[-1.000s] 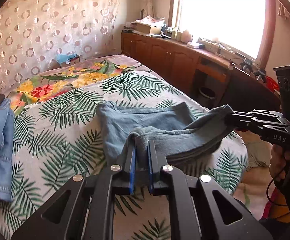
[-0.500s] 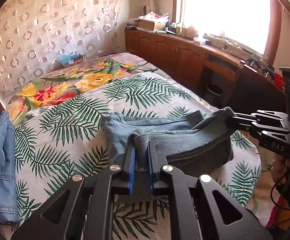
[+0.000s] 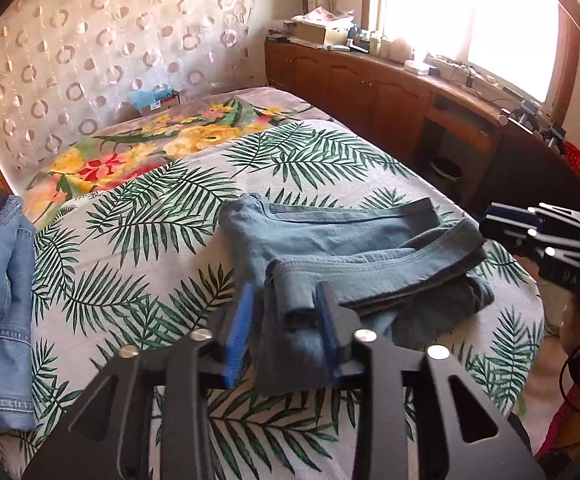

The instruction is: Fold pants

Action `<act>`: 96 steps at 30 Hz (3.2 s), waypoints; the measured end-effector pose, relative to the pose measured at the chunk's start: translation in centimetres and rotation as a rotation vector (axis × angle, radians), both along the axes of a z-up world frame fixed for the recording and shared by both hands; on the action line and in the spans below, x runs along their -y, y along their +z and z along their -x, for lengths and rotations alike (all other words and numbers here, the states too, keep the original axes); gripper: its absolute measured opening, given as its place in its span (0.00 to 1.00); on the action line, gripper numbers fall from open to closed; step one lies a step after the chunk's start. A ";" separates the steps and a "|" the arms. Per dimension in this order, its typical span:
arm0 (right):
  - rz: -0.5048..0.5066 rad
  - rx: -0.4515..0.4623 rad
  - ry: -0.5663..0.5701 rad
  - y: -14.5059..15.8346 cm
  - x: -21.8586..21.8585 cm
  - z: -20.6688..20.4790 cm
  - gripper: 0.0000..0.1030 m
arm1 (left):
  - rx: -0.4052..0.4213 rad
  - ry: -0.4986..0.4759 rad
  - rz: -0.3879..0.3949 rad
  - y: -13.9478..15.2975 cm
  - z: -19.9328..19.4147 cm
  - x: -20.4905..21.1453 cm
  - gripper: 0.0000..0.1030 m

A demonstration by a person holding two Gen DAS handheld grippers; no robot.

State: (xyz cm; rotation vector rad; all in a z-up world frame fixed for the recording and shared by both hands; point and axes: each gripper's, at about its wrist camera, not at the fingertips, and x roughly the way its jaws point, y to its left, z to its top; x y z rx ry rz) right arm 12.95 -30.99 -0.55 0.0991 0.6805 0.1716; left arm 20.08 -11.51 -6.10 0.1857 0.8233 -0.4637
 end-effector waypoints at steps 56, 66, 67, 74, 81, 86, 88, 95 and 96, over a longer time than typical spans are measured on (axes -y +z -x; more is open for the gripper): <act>0.060 -0.047 0.035 -1.3 -0.5 -5.0 0.39 | -0.013 0.006 -0.040 -1.7 -4.3 1.3 0.81; 0.010 -0.083 0.095 -2.1 0.0 -1.0 0.39 | -0.052 0.022 -0.081 -3.6 -2.1 -0.6 0.81; 0.010 -0.091 0.101 -2.3 0.0 -0.7 0.39 | -0.056 0.024 -0.081 -3.8 -1.9 -0.8 0.81; -0.003 -0.114 0.122 -2.8 0.2 0.6 0.39 | -0.072 0.033 -0.074 -4.6 -1.8 -1.5 0.81; 0.015 -0.119 0.137 -3.2 0.2 0.7 0.11 | -0.073 0.031 -0.080 -4.9 -1.9 -1.2 0.81; -0.003 -0.095 0.115 -2.8 1.6 1.4 0.04 | -0.069 0.027 -0.083 -4.9 -2.0 -1.3 0.82; 0.008 -0.092 0.112 -2.7 1.8 1.7 0.03 | -0.072 0.030 -0.080 -5.0 -2.2 -1.4 0.84; 0.016 -0.104 0.100 -3.1 1.8 2.2 0.03 | -0.070 0.029 -0.059 -5.2 -2.3 -1.7 0.85; 0.014 -0.108 0.100 -3.1 1.8 2.0 0.03 | -0.071 0.028 -0.057 -5.2 -2.3 -1.7 0.85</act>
